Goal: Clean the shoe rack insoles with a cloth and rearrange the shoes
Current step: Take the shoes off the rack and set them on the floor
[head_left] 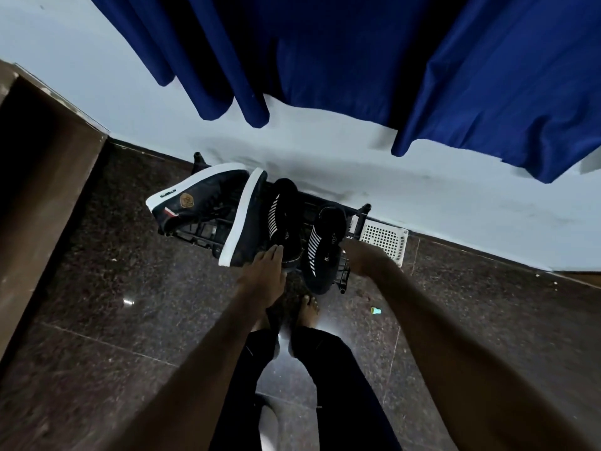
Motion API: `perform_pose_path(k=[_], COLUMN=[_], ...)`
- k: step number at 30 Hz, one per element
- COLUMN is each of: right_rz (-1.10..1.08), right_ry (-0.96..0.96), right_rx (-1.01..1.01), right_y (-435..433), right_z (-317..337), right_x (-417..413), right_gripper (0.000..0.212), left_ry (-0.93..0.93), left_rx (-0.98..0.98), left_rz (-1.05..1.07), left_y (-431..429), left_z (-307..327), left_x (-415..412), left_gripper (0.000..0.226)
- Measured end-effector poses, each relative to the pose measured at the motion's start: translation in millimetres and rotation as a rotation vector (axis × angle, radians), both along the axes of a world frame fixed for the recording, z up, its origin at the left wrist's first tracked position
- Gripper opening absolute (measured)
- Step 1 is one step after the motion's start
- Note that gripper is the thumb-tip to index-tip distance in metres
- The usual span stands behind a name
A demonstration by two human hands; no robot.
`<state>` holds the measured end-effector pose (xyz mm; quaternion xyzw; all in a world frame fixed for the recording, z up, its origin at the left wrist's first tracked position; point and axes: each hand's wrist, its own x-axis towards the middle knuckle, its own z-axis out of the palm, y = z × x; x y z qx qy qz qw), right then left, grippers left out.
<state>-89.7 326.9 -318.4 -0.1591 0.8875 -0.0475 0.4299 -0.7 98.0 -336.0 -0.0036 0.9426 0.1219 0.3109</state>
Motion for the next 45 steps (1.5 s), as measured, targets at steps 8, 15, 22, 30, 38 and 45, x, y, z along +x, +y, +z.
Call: perform_pose_path(k=[8, 15, 22, 30, 38, 45], right_rz=[-0.154, -0.154, -0.172, -0.088, -0.963, -2.071], right_ry=[-0.131, -0.146, -0.09, 0.075, 0.02, -0.242], right_rx=[-0.032, -0.014, -0.001, 0.056, -0.137, -0.498], right_y=[-22, -28, -21, -10, 43, -10], right_z=[-69, -99, -108, -84, -71, -75], right_x=[-50, -57, -56, -57, -35, -13], right_gripper=[0.063, 0.064, 0.062, 0.043, 0.036, 0.013], left_ry=[-0.065, -0.044, -0.13, -0.182, -0.187, -0.213], left_rx=[-0.021, -0.066, -0.12, -0.137, -0.099, -0.101], left_rz=[-0.021, -0.077, -0.06, -0.08, -0.139, -0.19], left_y=[0, 10, 24, 24, 17, 17], left_z=[-67, -92, -100, -96, -93, -96], left_x=[1, -10, -26, -34, -35, -39], left_gripper=[0.062, 0.061, 0.044, 0.035, 0.036, 0.041])
